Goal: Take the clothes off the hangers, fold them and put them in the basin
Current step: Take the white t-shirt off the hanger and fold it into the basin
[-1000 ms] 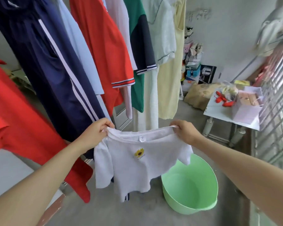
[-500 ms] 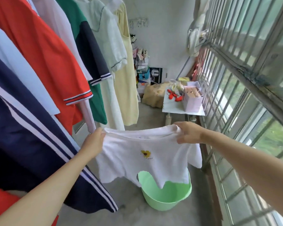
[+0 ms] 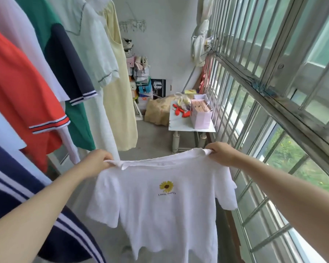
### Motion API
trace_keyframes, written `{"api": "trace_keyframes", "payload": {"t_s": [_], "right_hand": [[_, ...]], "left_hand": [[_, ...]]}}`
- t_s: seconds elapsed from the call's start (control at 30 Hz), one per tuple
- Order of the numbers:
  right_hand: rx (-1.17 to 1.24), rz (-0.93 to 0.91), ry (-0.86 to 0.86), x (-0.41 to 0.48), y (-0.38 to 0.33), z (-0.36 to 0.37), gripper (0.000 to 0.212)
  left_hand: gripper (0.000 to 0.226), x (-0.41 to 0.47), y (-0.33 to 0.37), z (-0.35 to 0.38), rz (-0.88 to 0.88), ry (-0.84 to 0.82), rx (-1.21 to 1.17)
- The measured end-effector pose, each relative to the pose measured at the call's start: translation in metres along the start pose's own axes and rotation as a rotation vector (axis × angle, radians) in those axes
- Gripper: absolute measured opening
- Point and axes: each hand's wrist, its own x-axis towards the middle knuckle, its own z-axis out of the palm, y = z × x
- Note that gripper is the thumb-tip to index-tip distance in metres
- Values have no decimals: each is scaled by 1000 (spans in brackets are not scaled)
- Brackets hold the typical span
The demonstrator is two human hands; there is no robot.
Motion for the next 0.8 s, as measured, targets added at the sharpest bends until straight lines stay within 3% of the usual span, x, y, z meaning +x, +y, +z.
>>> {"api": "trace_keyframes", "payload": {"t_s": [0.13,0.27,0.37,0.43,0.53,0.63,0.8], "right_hand": [[-17,-21,-30,12,-10,-6,22],[251,159,-101,22,-20,-1,33],[517,260,-81,31,-25,6,43],[762,323,-36,35,-29,9,37],[1128,389,-23,41,-37,10,24],[1171,412,-67,45,-39,11,19],[1001,306,-134,45,-33,12,30]], "left_hand": [[27,8,-14,10,-189,134,-121],[11,7,-2,12,-312,142,-275],[14,8,17,14,-421,222,-786],[17,7,28,12,-454,248,-1120],[17,7,41,7,-468,261,-1393],[15,7,52,6,-459,208,-1497],[9,11,57,6,-413,151,-1470]]}}
